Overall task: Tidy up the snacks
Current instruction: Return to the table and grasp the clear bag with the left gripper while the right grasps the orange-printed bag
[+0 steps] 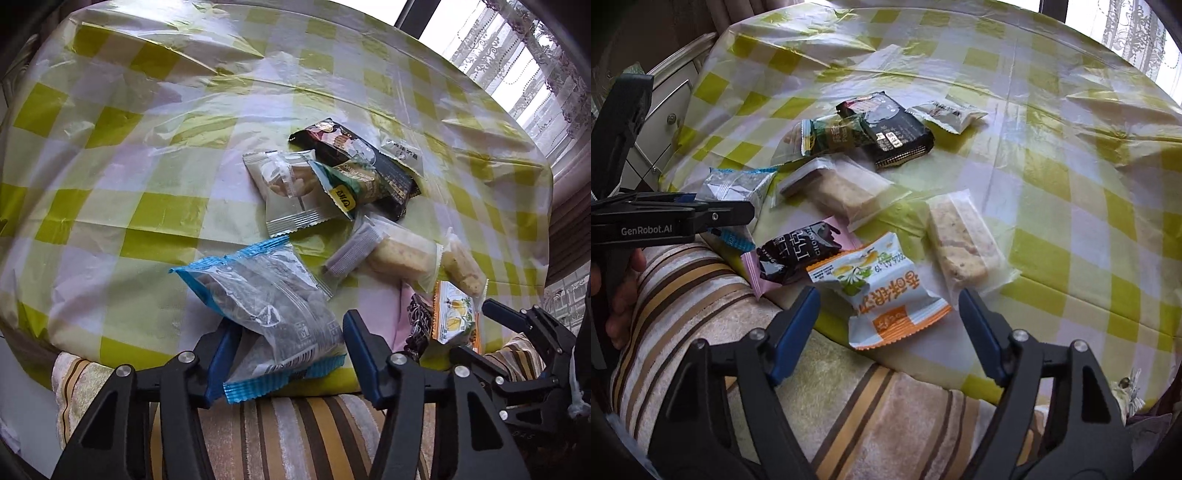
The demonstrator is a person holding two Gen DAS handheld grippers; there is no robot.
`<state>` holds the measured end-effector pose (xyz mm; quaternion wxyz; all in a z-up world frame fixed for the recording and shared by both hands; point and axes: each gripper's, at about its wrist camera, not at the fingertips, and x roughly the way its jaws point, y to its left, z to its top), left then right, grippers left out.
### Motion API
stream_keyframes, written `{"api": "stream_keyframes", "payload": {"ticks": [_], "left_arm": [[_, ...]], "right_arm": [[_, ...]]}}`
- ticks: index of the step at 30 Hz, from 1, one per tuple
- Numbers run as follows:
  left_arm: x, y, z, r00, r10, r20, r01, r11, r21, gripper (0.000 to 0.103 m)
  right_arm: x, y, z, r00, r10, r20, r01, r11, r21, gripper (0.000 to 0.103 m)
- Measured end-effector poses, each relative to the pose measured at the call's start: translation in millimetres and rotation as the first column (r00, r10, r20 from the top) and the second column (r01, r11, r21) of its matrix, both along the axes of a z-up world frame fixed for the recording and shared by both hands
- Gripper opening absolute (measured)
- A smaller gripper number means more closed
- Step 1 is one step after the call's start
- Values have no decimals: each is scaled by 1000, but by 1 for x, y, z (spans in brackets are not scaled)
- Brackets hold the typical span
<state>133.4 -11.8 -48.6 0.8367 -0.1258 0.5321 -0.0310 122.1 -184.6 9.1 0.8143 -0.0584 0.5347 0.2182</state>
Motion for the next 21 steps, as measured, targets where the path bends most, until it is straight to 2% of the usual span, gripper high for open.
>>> {"api": "stream_keyframes", "payload": {"ticks": [4, 7, 14, 21], "left_arm": [[0, 2, -1, 1000, 0, 13, 0, 1000, -19, 56], [1, 3, -2, 1000, 2, 18, -1, 999, -32, 56], [-2, 5, -2, 999, 8, 33, -7, 999, -44, 56], [-6, 6, 0, 998, 22, 54, -20, 999, -41, 52]], "right_arm": [[5, 6, -6, 1000, 22, -16, -22, 1000, 1, 75], [10, 9, -11, 999, 27, -31, -27, 1000, 5, 66], [13, 13, -10, 999, 32, -15, -31, 999, 12, 53], [6, 11, -6, 999, 31, 14, -32, 999, 33, 51]]}}
